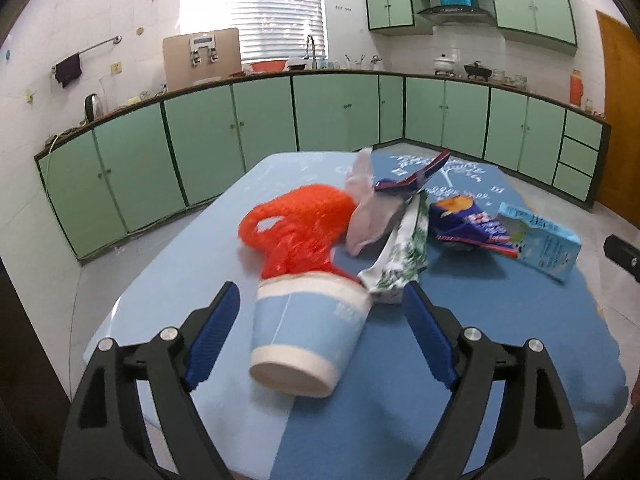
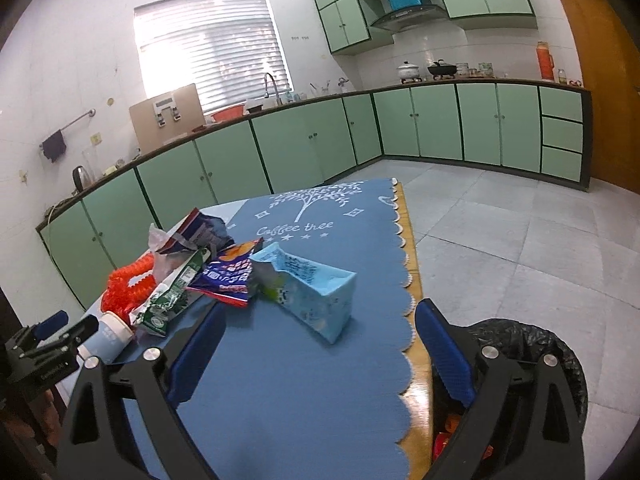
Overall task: Collect trash
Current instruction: 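Grasp the blue-white paper cup with the left gripper, then grasp the blue juice carton with the right gripper while the left gripper holds the cup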
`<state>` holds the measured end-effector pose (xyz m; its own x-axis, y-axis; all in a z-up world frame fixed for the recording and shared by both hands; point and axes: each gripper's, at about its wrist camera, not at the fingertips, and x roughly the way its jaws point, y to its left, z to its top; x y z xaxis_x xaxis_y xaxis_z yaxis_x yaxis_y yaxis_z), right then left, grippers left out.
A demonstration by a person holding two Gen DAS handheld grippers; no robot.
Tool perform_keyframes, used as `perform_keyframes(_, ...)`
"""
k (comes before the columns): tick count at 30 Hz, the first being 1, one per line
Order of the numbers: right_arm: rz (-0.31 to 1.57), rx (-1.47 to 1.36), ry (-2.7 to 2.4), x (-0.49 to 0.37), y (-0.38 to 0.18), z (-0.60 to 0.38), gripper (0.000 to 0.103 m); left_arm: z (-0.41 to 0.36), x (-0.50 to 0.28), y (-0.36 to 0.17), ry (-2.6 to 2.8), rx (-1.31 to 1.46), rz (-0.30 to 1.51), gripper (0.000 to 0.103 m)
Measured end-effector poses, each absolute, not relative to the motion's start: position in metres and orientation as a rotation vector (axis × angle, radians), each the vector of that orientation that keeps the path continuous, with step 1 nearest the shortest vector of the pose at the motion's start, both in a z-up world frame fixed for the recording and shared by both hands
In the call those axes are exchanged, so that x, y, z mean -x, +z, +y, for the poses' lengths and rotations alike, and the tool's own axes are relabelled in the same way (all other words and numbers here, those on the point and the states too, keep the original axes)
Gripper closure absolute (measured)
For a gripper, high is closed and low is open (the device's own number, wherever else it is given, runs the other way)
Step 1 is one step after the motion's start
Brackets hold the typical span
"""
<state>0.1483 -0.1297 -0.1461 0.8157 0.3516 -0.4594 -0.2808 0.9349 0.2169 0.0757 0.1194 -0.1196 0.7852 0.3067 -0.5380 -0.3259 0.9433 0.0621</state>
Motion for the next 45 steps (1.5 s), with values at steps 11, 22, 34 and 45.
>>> perform_keyframes(11,0.517,-0.088,0.348,-0.143,-0.14,-0.107,0.009,0.129,-0.082,-0.149,0.315,0.091,0.642,0.019)
perform_keyframes(22,0.522,-0.066,0.344,-0.144,-0.14,-0.103,0.009,0.135,-0.081,-0.15,0.327,0.146,0.647,0.041)
perform_keyframes(34,0.52,-0.08,0.325,-0.169,-0.144,-0.12,0.009,0.111,-0.064,-0.112,0.282,0.114,0.553,0.042)
perform_keyframes(45,0.513,-0.097,0.33,-0.173,-0.144,-0.127,0.009,0.099,-0.098,-0.125,0.185,0.116,0.609,0.041)
